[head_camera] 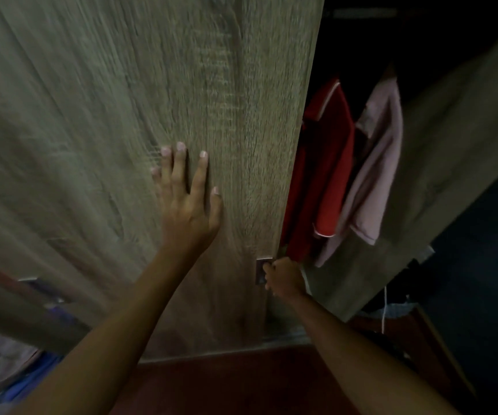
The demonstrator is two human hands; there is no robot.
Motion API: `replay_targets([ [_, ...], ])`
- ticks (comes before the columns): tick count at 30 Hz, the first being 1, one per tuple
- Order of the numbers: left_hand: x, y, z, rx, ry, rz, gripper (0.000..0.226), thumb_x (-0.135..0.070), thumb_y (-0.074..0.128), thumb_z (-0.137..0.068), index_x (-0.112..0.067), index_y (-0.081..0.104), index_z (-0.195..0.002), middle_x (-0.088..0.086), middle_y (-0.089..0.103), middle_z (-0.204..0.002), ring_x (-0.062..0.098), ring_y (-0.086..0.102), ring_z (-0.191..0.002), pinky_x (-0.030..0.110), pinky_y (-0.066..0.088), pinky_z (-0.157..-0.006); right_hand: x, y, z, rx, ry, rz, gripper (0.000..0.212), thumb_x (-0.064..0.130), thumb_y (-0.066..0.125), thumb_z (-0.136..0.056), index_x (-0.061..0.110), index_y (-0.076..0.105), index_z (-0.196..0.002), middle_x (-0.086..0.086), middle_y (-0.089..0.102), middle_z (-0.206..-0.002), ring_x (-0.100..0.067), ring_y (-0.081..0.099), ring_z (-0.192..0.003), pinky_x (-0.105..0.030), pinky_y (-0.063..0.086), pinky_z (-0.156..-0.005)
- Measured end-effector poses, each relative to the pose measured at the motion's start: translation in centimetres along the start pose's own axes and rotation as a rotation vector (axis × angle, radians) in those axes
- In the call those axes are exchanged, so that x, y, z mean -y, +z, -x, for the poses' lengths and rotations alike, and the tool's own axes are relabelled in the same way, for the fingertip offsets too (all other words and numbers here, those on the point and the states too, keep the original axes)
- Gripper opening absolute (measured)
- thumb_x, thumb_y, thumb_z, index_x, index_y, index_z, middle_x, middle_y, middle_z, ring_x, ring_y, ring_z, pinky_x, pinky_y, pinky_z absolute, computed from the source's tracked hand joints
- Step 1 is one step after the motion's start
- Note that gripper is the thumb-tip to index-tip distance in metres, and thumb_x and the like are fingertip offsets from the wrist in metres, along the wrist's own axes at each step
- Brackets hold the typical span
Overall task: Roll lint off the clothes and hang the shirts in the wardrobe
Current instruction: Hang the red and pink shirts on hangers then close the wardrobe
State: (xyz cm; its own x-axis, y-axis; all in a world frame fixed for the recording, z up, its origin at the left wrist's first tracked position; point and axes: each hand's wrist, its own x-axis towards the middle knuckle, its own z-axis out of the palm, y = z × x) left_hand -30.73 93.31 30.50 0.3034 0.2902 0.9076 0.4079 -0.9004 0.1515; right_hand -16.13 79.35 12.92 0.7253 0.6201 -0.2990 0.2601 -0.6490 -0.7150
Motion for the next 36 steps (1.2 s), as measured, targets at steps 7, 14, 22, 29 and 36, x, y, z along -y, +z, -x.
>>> replay_targets([
  [7,-7.5,6.9,-0.4,0.042,0.181,-0.046,0.066,-0.027,0.066,-0.094,-0.010,0.040,-0.152,0.014,0.016,-0.166,0.024,-0.001,-0.157,0.052,0.006,-0.124,-6.3,-8.6,-2.4,-0.107,0.110,-0.095,0.033,0.020,0.059,-0.098,0.002,0.069,-0.073,-0.015,0.073,-0.071,-0.015,0.066,-0.052,-0.028,0.054,-0.054],
  [14,-15.5,12.3,-1.4,-0.003,0.281,-0.065,0.069,-0.031,0.065,-0.092,-0.011,0.038,-0.153,0.003,0.005,-0.170,0.024,0.004,-0.158,0.046,0.005,-0.125,-12.6,-16.2,-5.5,-0.147,0.218,-0.162,0.031,0.019,0.059,-0.096,0.002,0.067,-0.071,-0.011,0.070,-0.064,-0.025,0.070,-0.054,-0.040,0.061,-0.059],
  [22,-20.9,15.9,-1.9,-0.022,0.279,-0.070,0.063,-0.033,0.063,-0.093,-0.011,0.047,-0.149,0.003,0.006,-0.170,0.024,0.007,-0.157,0.047,0.008,-0.125,-15.3,-22.5,-6.0,-0.111,0.241,-0.131,0.028,0.020,0.057,-0.099,-0.001,0.068,-0.086,-0.006,0.067,-0.062,-0.012,0.062,-0.046,-0.024,0.049,-0.052],
  [29,-23.2,17.1,-1.9,-0.033,0.277,-0.055,0.063,-0.031,0.065,-0.092,-0.011,0.047,-0.149,0.007,0.024,-0.163,0.024,0.009,-0.157,0.048,0.011,-0.124,-16.5,-24.6,-6.3,-0.128,0.246,-0.074,0.029,0.025,0.056,-0.100,0.005,0.068,-0.082,-0.003,0.067,-0.061,-0.011,0.060,-0.047,-0.021,0.044,-0.049],
  [36,-24.1,17.8,-1.9,0.001,0.287,-0.007,0.065,-0.031,0.064,-0.092,-0.011,0.043,-0.150,0.009,0.022,-0.163,0.023,0.006,-0.157,0.049,0.009,-0.124,-17.2,-25.2,-6.5,-0.133,0.231,-0.043,0.031,0.020,0.055,-0.099,0.002,0.069,-0.078,-0.003,0.066,-0.059,-0.017,0.066,-0.054,-0.031,0.058,-0.062],
])
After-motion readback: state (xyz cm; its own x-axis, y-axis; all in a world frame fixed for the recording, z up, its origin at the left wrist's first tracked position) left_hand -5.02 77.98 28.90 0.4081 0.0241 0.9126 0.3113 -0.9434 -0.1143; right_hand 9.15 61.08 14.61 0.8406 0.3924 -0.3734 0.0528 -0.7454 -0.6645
